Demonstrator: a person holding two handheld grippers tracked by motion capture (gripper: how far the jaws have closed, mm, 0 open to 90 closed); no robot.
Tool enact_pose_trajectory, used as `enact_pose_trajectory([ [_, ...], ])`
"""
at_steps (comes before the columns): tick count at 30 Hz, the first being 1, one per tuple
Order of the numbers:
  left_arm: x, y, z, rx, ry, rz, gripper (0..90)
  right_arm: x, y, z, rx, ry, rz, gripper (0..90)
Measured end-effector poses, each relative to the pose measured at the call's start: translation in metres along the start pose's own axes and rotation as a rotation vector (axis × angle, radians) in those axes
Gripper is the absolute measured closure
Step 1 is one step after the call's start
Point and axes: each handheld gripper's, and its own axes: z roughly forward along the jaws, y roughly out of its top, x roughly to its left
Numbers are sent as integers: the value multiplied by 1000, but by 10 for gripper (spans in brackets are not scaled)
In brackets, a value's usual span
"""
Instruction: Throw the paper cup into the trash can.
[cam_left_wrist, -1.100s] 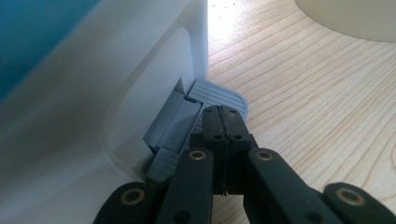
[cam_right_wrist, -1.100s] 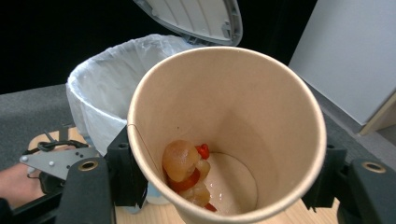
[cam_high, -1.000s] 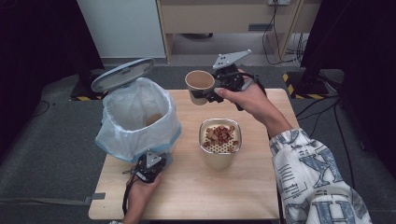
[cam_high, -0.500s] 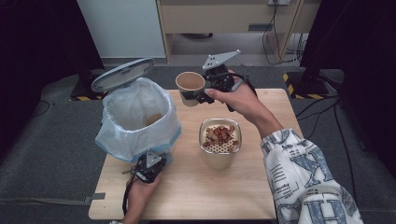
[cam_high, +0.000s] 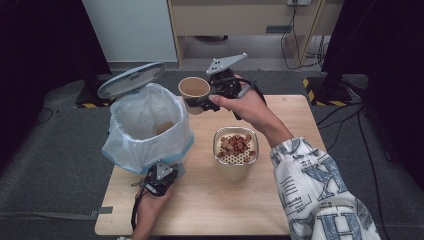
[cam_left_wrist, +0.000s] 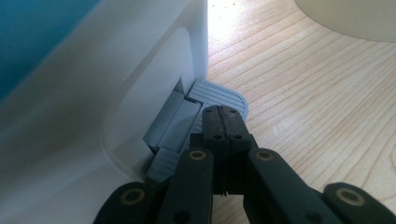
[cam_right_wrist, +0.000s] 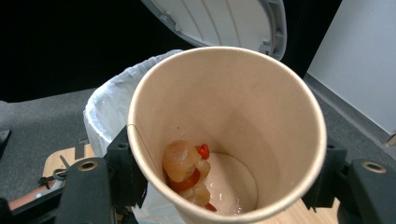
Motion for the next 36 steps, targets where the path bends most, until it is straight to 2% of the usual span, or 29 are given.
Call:
enact_pose_trajectory([
  [23,0,0,0,1,-2,0,896,10,18,25,-3,9,12,320],
  [36,0,0,0,0,-1,0,896,19,23,54,13,18,8,316],
])
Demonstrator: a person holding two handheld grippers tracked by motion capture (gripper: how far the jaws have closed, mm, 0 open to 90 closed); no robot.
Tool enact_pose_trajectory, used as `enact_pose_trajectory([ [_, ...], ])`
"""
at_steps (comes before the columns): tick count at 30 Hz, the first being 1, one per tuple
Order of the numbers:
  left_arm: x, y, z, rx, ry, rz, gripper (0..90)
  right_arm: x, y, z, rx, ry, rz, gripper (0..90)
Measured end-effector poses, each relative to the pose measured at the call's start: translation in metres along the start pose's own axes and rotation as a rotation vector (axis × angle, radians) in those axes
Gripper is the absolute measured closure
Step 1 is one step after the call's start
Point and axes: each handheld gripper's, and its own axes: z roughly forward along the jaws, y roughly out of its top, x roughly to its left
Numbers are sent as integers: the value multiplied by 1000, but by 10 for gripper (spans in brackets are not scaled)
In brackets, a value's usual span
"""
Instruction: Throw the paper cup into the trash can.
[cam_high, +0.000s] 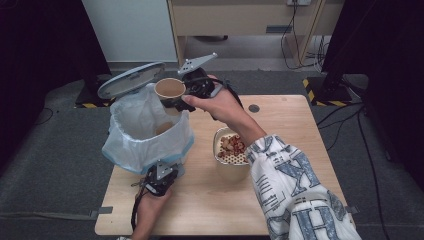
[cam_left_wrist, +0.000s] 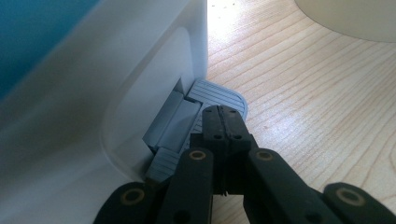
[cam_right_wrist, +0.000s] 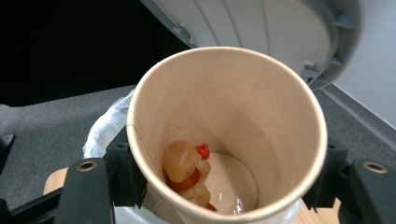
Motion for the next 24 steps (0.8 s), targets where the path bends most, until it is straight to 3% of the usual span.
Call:
enact_pose_trajectory([
  [15,0,0,0,2,-2,-2,896,7,-7,41,41,18,-7,299],
  [17,0,0,0,2,-2,-2,896,10,-8,47,42,11,-19,270],
  [19,0,0,0,2,-3,-1,896,13,-9,53,42,19,-15,159],
  [24,1,0,0,3,-5,-4,895,14,-10,47,13,16,-26,146],
])
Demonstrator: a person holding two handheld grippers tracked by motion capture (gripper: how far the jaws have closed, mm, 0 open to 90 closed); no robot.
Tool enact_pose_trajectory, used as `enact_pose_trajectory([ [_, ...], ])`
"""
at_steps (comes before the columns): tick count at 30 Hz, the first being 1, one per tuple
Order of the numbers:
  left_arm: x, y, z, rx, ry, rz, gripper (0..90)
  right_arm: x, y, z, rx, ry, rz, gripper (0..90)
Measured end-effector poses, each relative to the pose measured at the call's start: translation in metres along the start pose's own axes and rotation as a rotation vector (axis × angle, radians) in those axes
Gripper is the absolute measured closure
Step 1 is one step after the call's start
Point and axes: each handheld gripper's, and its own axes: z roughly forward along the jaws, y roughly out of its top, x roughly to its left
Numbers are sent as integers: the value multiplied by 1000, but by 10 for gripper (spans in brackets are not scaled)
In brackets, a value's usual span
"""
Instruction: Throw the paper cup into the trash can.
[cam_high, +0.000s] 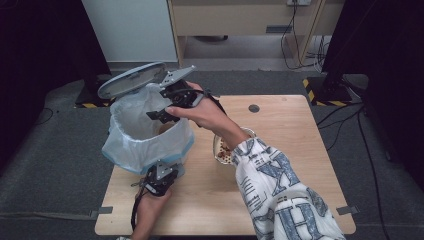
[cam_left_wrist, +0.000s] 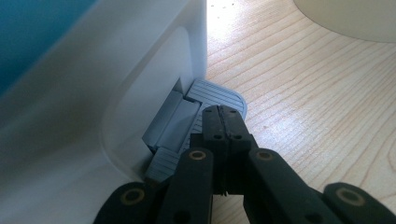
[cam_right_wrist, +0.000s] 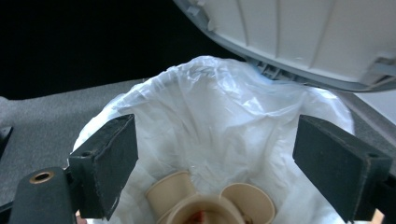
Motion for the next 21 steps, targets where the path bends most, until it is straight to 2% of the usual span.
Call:
enact_pose_trajectory([
  [21,0,0,0,-2,-2,-3,895,-31,-29,-50,-2,-137,79,138],
])
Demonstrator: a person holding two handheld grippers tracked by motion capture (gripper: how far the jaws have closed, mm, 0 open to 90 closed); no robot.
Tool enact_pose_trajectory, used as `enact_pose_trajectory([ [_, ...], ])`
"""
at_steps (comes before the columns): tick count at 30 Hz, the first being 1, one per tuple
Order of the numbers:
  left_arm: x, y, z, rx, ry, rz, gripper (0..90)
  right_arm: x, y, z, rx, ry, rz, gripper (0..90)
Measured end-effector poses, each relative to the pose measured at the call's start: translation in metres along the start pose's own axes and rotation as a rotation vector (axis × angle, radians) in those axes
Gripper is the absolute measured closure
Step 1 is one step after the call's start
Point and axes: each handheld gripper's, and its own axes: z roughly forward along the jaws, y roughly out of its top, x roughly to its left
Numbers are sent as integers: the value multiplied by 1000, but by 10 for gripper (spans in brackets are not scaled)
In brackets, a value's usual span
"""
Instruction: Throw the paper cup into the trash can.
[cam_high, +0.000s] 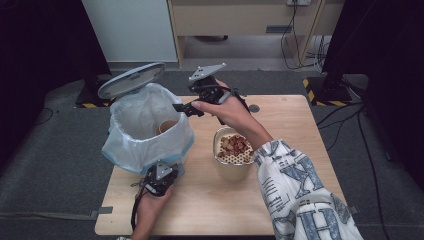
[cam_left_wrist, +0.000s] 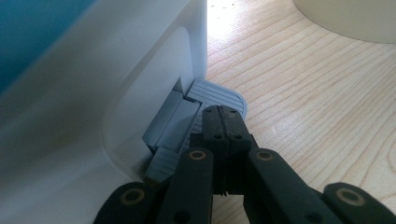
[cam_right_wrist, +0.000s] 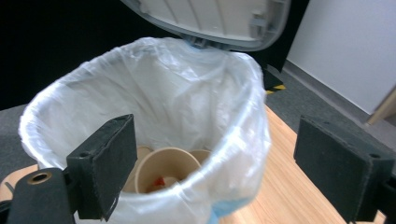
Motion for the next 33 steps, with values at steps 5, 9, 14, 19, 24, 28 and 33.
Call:
enact_pose_trajectory([
  [5,0,0,0,0,0,0,896,-7,-6,-9,6,-19,17,134],
  [9,0,0,0,0,0,0,896,-13,-11,-15,7,-37,29,133],
  [14,0,0,0,0,0,0,896,-19,-17,-22,7,-61,40,133],
  [19,0,0,0,0,-1,0,896,-26,-23,-29,9,-90,57,133],
  [24,0,0,0,0,-1,-1,895,-34,-31,-37,12,-116,77,130],
  [28,0,0,0,-1,-1,-1,896,-39,-36,-44,11,-130,87,129],
  [33,0,0,0,-2,0,1,896,-44,-42,-52,11,-142,94,128],
])
